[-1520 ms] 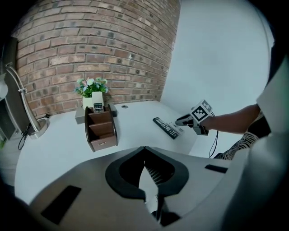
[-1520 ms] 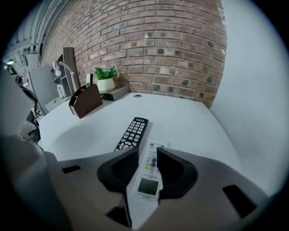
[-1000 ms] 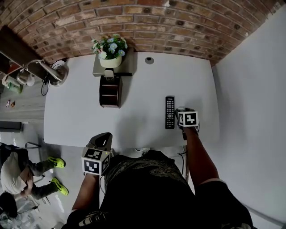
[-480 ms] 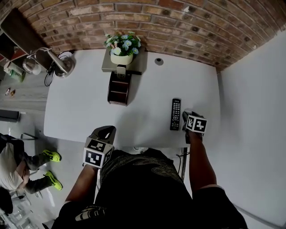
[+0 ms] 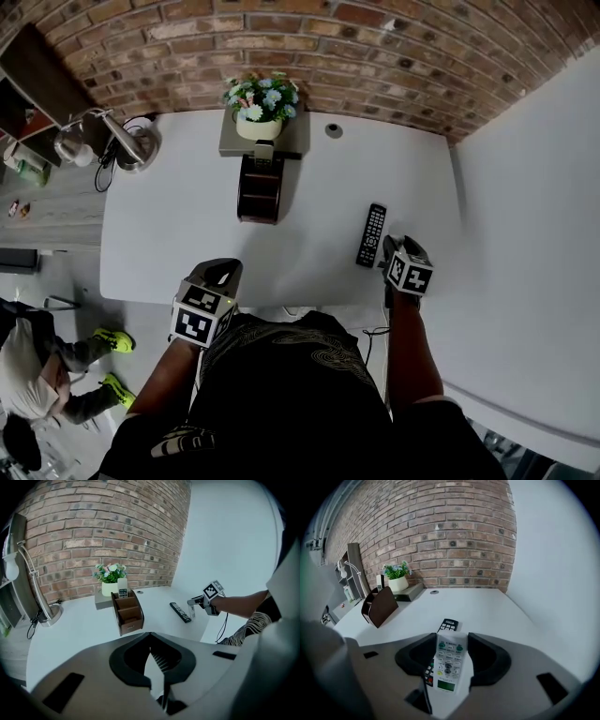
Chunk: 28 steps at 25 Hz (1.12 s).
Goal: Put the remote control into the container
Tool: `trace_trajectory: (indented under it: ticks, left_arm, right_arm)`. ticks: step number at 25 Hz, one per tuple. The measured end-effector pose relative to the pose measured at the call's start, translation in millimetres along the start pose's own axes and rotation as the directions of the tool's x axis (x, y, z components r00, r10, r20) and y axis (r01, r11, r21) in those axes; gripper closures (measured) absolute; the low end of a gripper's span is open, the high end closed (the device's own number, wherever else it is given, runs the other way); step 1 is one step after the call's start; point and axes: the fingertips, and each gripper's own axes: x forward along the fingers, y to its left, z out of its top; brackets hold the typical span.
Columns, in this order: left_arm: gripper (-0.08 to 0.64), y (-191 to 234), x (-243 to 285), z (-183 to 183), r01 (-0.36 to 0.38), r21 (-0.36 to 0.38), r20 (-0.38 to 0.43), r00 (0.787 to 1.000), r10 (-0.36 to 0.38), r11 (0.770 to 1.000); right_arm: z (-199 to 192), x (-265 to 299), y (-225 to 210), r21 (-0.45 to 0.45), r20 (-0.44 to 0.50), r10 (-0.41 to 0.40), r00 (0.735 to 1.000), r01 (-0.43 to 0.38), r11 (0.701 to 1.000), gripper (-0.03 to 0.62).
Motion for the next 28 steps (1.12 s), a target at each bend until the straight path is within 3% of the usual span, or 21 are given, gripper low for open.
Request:
trace_trajectory:
  ticks: [6,10,15,19,28]
  left_arm:
    - [0.554,22.7,-17.4,-1.8,0.011,0.025,0.007,1.0,-0.011,1.0]
    - [0.554,45.7,-28.3,-0.3,-0.006,0.009,0.032,0.999,0.005,1.0]
    - [0.555,68.5,-46.1,9.3,-0.018,0.004,0.098,0.995,0.017,1.0]
    - [0.554,85.3,-68.4,11.4,-0.029,-0.003,0.152,0.988,0.029,1.0]
    - [0.555,139.1,-115.9,-30.3,-0.126,-0.124,0.159,0.977,0.145,0.984]
  right_arm:
    - [15.0,-29.2,26.7,0.006,0.075,-0.017,0.997,0.017,1.0,0.372]
    - [52.9,-56.3,54.7,0.033,0.172,0.027,0.985,-0.033,0.999,0.372]
    - [113.8,-72.3,123.7,-0.015,0.287,0.13,0.949,-0.131,0.991,0.373]
    - [140.4,-67.6,182.3,-0.052,0.322,0.204,0.925,-0.198,0.979,0.373]
    - [185.6,-32.0,299.5,-0.028,0.406,0.339,0.849,-0.359,0.933,0.373]
